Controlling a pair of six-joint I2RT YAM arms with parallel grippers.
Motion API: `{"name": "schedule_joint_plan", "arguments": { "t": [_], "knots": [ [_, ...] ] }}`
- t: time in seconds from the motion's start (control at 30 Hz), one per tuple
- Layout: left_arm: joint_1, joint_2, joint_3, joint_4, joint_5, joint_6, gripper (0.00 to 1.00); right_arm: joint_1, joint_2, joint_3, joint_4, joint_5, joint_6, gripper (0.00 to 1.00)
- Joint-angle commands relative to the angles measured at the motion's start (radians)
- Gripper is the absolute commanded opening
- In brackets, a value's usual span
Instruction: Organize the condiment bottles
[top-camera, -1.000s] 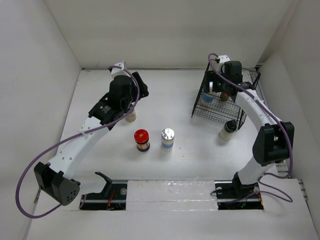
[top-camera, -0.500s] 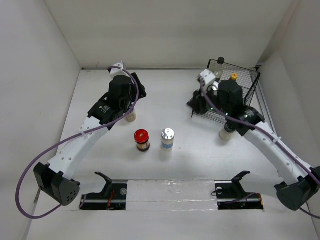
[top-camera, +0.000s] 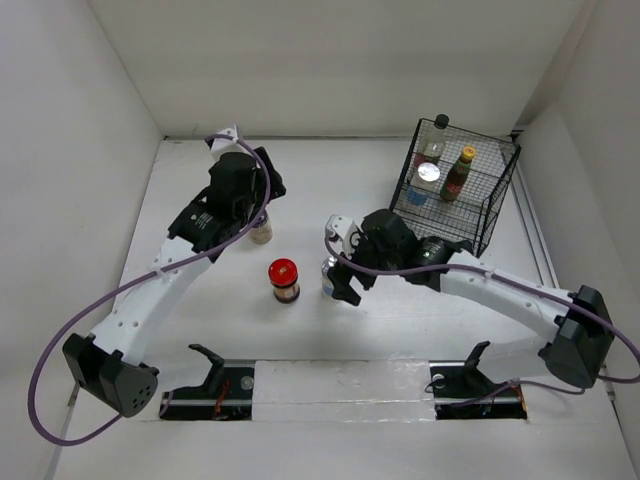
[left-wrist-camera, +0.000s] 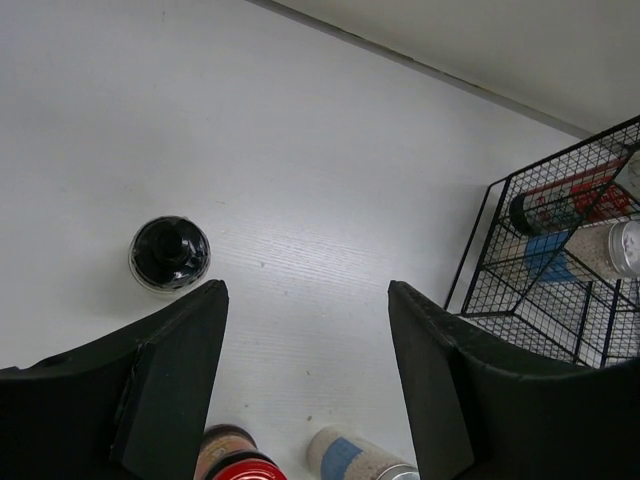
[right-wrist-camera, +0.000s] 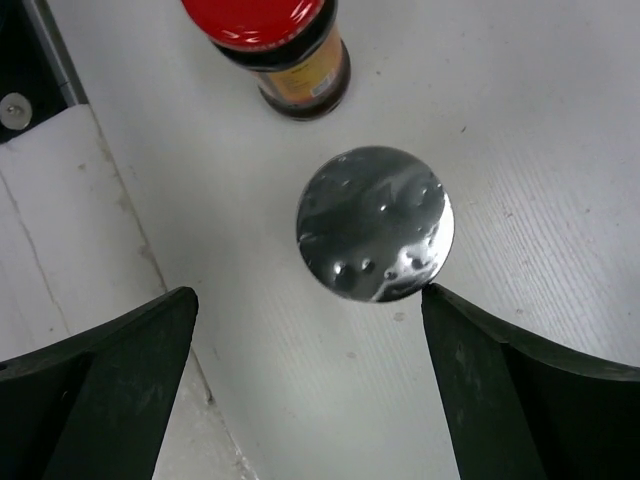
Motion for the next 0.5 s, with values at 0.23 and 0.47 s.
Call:
{"name": "schedule_joint_plan", "arguments": {
  "t": [0.23, 0.47],
  "knots": [
    [0.003, -0.103, -0.019, 0.020, -0.021, -0.013, 0.61, 0.019, 0.145, 0.013, 0.264, 0.184, 0.054, 0.96],
    [0.003, -0.136, -0.028, 0.039, -0.002, -0.013, 0.61, 0.029, 0.173, 0.002, 0.309, 0.248, 0.087, 0.51]
  ]
}}
